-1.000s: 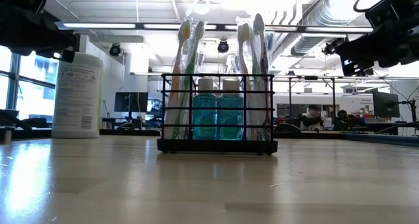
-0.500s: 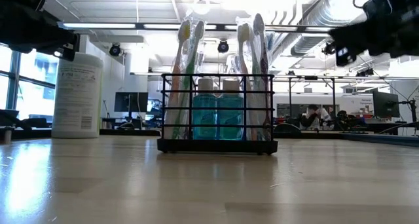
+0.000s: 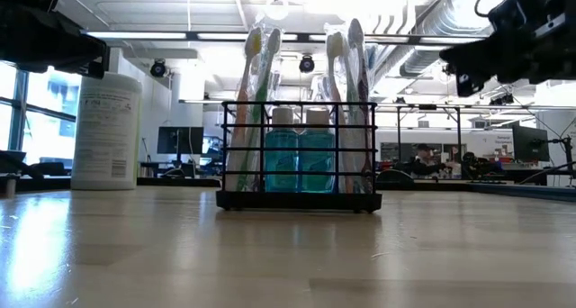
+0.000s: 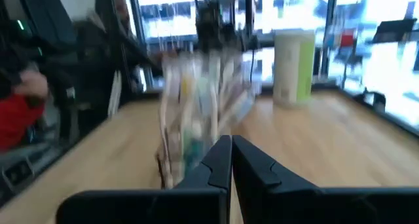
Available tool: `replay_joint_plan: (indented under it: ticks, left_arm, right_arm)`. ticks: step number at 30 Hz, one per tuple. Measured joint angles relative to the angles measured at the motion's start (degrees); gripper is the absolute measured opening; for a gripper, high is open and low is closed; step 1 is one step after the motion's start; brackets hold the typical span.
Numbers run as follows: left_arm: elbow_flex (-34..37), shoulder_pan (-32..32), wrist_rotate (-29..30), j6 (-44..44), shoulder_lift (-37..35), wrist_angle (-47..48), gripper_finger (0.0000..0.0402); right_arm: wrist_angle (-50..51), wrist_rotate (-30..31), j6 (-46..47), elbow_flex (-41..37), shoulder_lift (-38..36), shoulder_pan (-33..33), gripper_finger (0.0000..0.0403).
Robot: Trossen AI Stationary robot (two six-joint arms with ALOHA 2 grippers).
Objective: Pick & Place toothbrushing station
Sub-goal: Return to Home Position
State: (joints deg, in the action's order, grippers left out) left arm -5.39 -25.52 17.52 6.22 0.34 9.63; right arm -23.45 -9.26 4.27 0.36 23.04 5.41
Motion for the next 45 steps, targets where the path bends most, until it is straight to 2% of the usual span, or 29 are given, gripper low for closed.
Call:
replay_joint_plan:
  ticks: [5, 11, 20, 28, 45]
  left_arm:
    - [-0.10, 0.00, 0.08, 0.00, 0.00, 0.70, 0.0006]
    - [-0.17, 0.00, 0.22, 0.02, 0.02, 1.05, 0.0006]
    - [-0.17, 0.00, 0.20, -0.02, 0.02, 1.09, 0.0006]
    - [-0.17, 0.02, 0.17, -0.44, 0.02, 0.96, 0.0006]
    - [-0.15, 0.00, 0.15, -0.50, 0.00, 0.85, 0.0006]
  right_arm:
    - [5.32, -0.06, -0.04, -0.02, 3.42, 0.00, 0.0005]
    - [9.04, 0.37, -1.62, -0.02, 3.77, 0.00, 0.0005]
    - [8.35, 2.89, -2.97, -0.04, 3.64, -0.02, 0.0005]
    - [6.94, 3.35, 3.87, -0.04, 3.64, -0.04, 0.0005]
    - [6.97, 3.19, 4.07, -0.04, 4.14, -0.04, 0.0005]
